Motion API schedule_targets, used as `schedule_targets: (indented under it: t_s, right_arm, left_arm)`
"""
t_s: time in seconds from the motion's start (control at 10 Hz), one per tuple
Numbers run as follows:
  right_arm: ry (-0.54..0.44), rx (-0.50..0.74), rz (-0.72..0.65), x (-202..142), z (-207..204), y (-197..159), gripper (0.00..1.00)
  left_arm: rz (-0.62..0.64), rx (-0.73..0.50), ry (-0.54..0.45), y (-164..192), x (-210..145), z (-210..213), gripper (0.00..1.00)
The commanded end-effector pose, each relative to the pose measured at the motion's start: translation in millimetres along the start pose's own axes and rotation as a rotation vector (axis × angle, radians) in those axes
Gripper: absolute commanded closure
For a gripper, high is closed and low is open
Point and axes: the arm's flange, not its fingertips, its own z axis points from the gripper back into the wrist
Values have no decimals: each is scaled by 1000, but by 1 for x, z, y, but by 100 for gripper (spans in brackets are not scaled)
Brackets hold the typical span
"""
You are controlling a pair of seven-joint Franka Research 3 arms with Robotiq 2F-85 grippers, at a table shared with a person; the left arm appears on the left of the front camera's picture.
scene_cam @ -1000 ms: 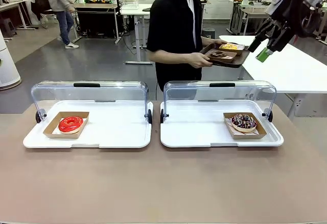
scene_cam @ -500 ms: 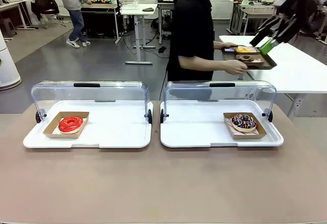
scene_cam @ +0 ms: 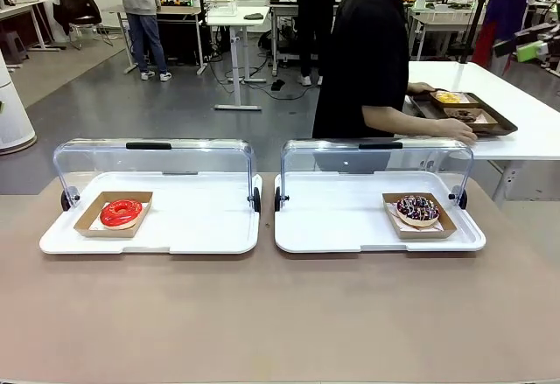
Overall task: Provide the desired donut to the person.
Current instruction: Place the picked Paper togo box onto the Handle tray extended by the person.
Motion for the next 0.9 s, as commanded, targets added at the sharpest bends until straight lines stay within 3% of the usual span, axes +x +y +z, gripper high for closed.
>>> schedule_targets:
  t_s: [0.0,0.2,0.8]
  right_arm:
    - [-13,-88,81,-11,0,-6,0]
    - [15,-122,144,-35,2,-5,0]
    - [54,-32,138,-69,-20,12,0]
  left_arm:
    - [-10,9,-17,-1,0,0,0]
    - [-10,9,-17,-1,0,0,0]
    - [-10,9,-17,-1,0,0,0]
